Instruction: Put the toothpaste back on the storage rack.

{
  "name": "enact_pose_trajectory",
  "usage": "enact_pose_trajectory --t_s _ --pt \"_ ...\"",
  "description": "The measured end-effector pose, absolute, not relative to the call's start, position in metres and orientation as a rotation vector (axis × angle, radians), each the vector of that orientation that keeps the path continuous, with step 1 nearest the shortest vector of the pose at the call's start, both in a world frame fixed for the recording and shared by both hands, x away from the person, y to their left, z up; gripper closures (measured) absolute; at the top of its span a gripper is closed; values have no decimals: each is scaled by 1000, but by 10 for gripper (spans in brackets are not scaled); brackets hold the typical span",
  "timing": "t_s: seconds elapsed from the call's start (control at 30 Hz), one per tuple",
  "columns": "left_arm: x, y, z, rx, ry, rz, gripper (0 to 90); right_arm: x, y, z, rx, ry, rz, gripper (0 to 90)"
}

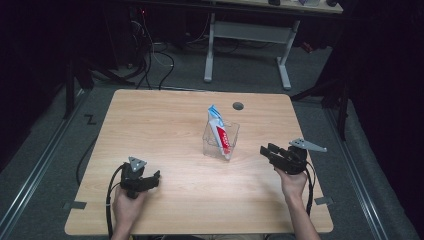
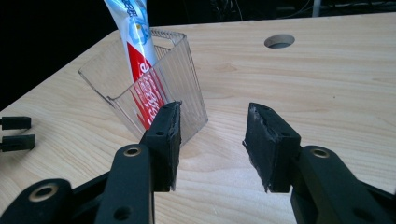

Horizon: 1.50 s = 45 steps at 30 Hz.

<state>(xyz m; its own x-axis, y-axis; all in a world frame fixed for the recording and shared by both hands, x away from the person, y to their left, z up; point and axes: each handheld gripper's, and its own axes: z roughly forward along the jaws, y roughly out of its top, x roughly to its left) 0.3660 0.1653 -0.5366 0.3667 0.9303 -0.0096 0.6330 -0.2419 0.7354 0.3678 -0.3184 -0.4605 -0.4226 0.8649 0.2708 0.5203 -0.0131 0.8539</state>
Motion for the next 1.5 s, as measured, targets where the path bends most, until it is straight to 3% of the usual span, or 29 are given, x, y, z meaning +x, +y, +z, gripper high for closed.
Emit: enact_pose_trajectory --t_s 0.8,1.5 --pt "366 165 -537 1973 1349 581 228 357 -331 -492 1543 1923 1373 541" --pt "366 165 -537 1972 1350 581 228 351 -328 -520 1519 1971 1084 513"
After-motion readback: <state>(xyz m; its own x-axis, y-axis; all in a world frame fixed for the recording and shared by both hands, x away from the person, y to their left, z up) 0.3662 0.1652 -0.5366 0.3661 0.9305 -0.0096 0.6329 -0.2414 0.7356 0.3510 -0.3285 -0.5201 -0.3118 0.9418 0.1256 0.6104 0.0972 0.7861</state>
